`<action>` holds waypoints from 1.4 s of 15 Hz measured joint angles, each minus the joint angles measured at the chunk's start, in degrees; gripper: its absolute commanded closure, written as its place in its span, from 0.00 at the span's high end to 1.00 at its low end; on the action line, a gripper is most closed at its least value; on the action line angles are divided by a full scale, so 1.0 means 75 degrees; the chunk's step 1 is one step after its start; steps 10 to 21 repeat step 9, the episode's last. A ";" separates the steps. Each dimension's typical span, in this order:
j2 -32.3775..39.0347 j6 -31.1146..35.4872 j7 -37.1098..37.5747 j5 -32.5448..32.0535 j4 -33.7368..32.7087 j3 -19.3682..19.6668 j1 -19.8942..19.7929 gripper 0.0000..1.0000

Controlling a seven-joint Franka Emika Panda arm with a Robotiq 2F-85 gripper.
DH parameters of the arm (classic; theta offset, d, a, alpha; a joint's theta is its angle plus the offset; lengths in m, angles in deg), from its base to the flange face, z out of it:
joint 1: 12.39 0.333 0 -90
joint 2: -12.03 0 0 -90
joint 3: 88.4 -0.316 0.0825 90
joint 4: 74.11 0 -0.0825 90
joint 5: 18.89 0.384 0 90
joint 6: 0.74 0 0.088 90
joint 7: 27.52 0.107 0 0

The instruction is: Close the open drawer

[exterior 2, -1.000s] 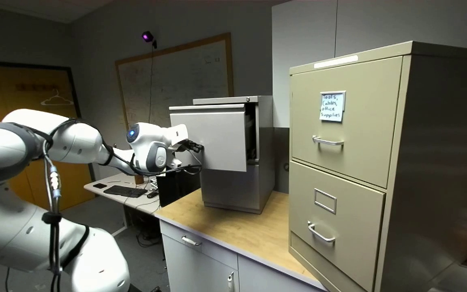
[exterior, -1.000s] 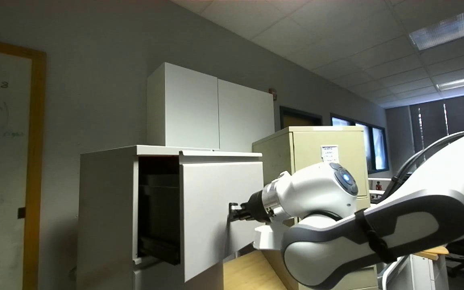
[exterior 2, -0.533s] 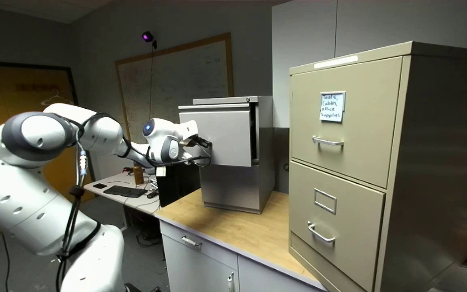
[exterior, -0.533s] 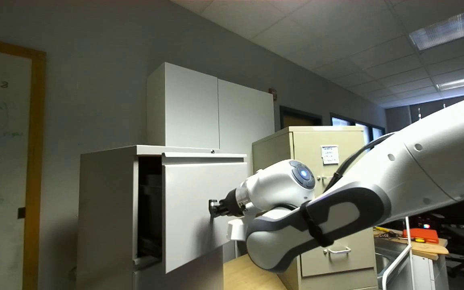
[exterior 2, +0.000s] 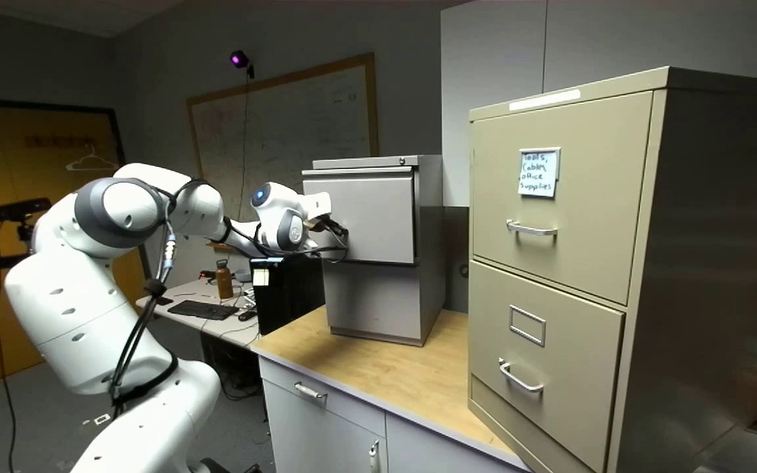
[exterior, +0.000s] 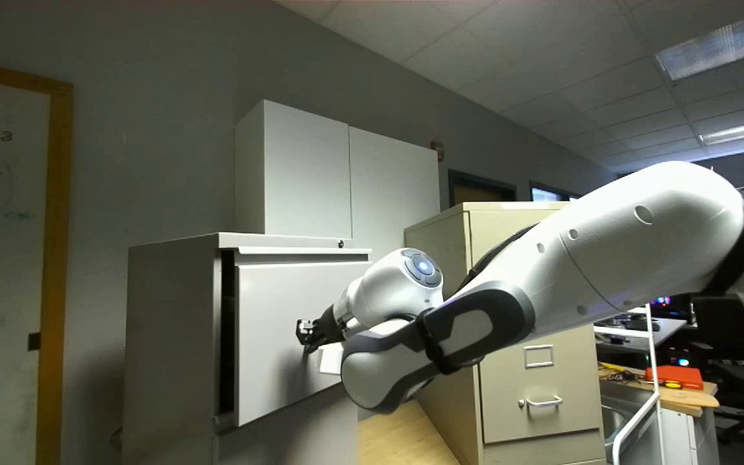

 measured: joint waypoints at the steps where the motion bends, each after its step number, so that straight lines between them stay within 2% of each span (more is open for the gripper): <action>1: 0.0030 -0.0152 0.0110 -0.0007 -0.0205 -0.0489 -0.0451 0.06; 6: 0.0053 -0.0815 0.0357 0.0045 -0.1405 -0.3008 -0.2866 0.05; 9: 0.0032 -0.1225 0.0228 0.0438 -0.2171 -0.4459 -0.4305 0.05; 21: 0.0032 -0.1225 0.0228 0.0438 -0.2171 -0.4459 -0.4305 0.05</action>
